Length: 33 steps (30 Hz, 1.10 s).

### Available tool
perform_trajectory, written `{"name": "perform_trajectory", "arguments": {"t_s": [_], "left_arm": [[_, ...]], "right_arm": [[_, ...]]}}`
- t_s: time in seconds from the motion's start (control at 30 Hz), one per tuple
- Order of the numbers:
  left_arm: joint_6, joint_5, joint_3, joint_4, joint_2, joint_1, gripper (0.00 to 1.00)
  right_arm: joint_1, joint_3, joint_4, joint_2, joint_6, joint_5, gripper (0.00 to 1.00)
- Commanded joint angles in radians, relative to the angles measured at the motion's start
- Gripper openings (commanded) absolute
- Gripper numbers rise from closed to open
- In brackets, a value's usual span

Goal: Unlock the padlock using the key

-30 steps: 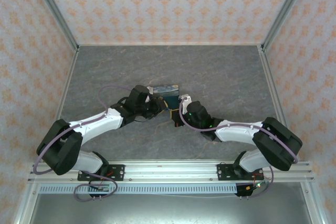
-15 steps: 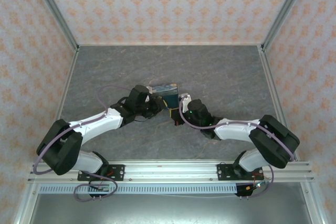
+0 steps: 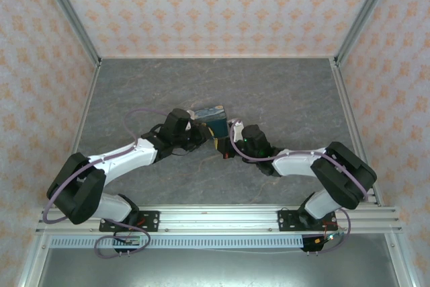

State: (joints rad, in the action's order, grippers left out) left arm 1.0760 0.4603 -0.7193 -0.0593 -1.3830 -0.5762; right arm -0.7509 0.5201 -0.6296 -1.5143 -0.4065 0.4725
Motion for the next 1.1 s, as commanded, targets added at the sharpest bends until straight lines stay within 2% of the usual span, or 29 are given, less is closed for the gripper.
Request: {"name": "perform_trajectory", "arguments": {"t_s": [0.0,0.47,0.93,1.07], "left_arm": [[-0.009,0.048,-0.022,-0.033,-0.007,-0.018,0.18],[-0.062,0.061,-0.038,0.015,-0.039,-0.027,0.18],[-0.072,0.094,-0.047,-0.017,-0.109,-0.046,0.18],[-0.061,0.098,-0.045,-0.044,-0.131,-0.050,0.18]], "right_arm": [[0.017,0.037,-0.137,0.001,-0.048,0.041,0.00],[0.050,0.107,-0.022,0.026,0.011,0.059,0.00],[0.096,0.185,0.019,-0.001,0.061,0.153,0.00],[0.096,0.186,-0.024,-0.023,0.042,0.175,0.00]]}}
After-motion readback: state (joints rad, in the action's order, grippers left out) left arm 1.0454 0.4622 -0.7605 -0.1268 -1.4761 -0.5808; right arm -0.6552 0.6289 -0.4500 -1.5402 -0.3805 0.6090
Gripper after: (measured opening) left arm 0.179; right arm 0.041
